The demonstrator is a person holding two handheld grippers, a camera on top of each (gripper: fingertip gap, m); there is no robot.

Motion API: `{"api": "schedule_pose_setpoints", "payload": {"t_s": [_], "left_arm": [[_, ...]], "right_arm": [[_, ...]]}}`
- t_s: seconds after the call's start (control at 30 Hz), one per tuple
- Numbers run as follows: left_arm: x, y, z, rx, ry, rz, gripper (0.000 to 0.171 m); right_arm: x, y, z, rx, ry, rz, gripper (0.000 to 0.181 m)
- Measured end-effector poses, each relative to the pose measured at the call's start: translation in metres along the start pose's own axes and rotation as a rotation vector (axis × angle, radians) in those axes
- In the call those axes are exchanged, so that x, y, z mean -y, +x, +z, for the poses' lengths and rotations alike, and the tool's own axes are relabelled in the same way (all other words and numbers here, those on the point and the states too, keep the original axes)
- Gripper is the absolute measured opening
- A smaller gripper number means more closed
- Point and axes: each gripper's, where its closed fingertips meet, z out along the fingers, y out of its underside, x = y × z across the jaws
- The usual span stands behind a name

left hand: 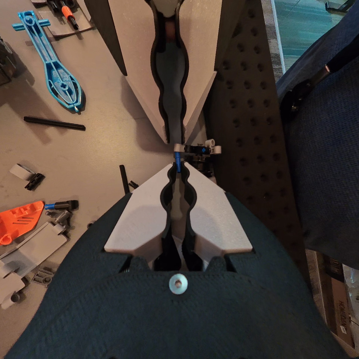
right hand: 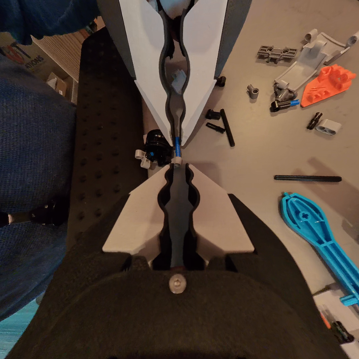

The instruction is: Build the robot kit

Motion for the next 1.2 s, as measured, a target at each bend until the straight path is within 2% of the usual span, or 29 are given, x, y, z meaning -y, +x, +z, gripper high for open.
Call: {"api": "schedule_pose_setpoints", "payload": {"t_s": [0.33,0.67,1.0,1.2], "left_arm": [[0.002,0.007,0.002,-0.002,0.053,-0.012,0.002],[0.004,0.011,0.002,0.015,0.097,-0.024,0.002],[0.000,0.012,0.000,0.028,0.111,-0.044,0.002],[0.004,0.014,-0.003,0.037,0.122,-0.051,0.002]], "right_arm": [[-0.005,-0.005,0.001,-0.015,-0.009,0.006,0.007],[-0.007,-0.011,0.004,0.054,-0.019,0.058,0.010],[-0.006,-0.020,-0.010,0.059,-0.011,0.114,0.028],[-0.007,-0.015,-0.006,0.052,-0.018,0.120,0.025]]}}
